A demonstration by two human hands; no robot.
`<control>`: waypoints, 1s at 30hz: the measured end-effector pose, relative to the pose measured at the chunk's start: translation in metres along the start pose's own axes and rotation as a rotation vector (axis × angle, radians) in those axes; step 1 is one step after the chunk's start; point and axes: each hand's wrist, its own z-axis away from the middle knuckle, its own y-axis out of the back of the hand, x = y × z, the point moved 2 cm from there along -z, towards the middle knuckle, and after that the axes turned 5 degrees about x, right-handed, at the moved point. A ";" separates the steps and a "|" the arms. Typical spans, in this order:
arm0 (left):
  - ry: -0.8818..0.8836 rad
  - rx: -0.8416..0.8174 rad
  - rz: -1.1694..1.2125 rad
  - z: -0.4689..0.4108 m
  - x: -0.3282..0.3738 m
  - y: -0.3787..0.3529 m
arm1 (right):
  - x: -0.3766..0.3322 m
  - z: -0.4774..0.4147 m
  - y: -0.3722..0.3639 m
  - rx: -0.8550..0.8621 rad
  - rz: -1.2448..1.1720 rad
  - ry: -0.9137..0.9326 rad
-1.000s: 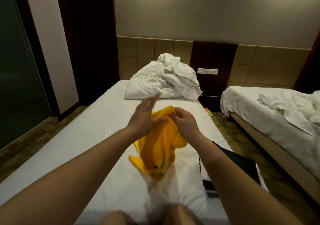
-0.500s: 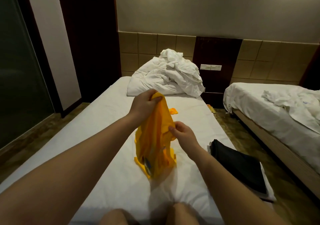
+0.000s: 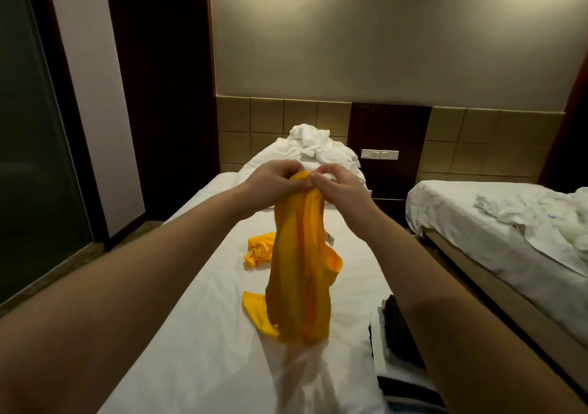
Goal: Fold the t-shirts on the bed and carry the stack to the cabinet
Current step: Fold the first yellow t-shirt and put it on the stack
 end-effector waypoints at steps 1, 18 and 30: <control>-0.001 -0.009 0.047 0.001 0.001 0.001 | 0.009 0.004 0.001 -0.059 -0.016 -0.039; 0.273 0.413 0.146 0.020 -0.027 0.069 | 0.072 0.037 0.038 -0.002 0.137 -0.269; 0.275 0.440 0.205 0.035 -0.024 0.114 | 0.018 0.008 0.057 -0.246 0.196 -0.278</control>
